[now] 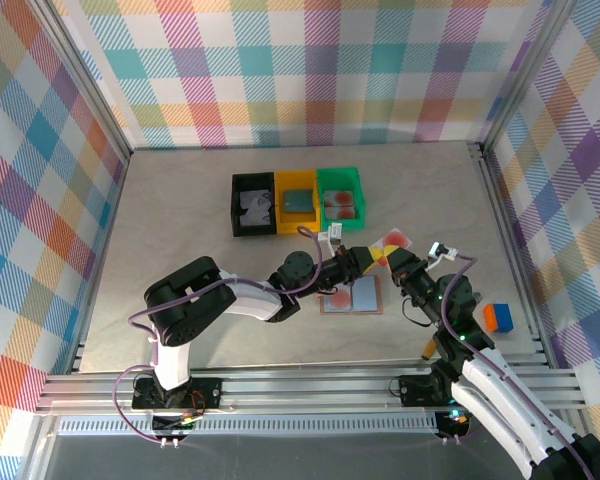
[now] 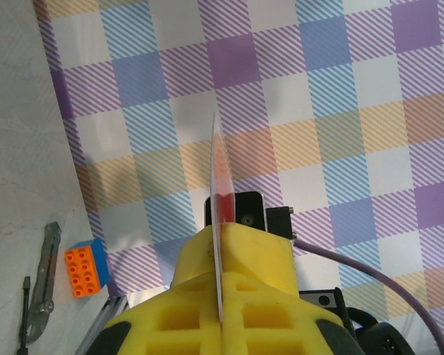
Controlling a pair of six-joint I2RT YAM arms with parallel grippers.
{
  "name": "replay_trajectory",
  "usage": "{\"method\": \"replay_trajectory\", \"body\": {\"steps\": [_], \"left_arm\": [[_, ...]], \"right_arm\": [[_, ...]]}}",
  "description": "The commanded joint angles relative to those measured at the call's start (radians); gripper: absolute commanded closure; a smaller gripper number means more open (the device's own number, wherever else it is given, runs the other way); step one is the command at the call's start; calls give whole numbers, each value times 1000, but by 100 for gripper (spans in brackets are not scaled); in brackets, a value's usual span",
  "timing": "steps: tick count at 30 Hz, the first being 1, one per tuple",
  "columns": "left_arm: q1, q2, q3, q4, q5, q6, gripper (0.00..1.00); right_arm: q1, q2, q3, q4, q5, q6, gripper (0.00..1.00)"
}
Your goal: Take the credit cards out of the card holder
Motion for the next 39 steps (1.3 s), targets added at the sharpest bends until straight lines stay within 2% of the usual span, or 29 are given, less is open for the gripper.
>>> {"method": "replay_trajectory", "body": {"steps": [1, 5, 6, 9, 14, 18, 20, 22, 25, 29, 33, 39], "left_arm": [[-15, 19, 37, 64, -4, 2, 100], [-15, 26, 34, 65, -3, -5, 100], [-13, 28, 33, 62, -2, -6, 100], [-2, 28, 18, 59, 0, -14, 100], [31, 19, 5, 38, 37, -22, 100], [78, -9, 4, -65, 111, -12, 100], [106, -26, 1, -127, 157, 6, 100], [146, -52, 3, -221, 217, 38, 100], [205, -102, 21, -388, 293, 109, 100], [263, -180, 137, -819, 358, 337, 100], [299, -183, 339, -1271, 338, 594, 100], [341, -85, 599, -1657, 282, 788, 100]], "right_arm": [[12, -3, -9, 35, 6, -21, 100], [13, -25, 6, -29, 12, -42, 100], [13, -34, 9, -47, 15, -49, 97], [13, -61, 14, -101, 27, -56, 78], [13, -77, 20, -151, 27, -74, 55], [12, -112, 39, -222, 43, -117, 25], [12, -144, 60, -287, 64, -145, 15], [11, -180, 72, -342, 96, -159, 7], [9, -208, 90, -396, 112, -190, 3], [7, -226, 95, -438, 118, -209, 1], [6, -230, 101, -467, 123, -242, 1], [4, -232, 128, -523, 111, -316, 1]]}}
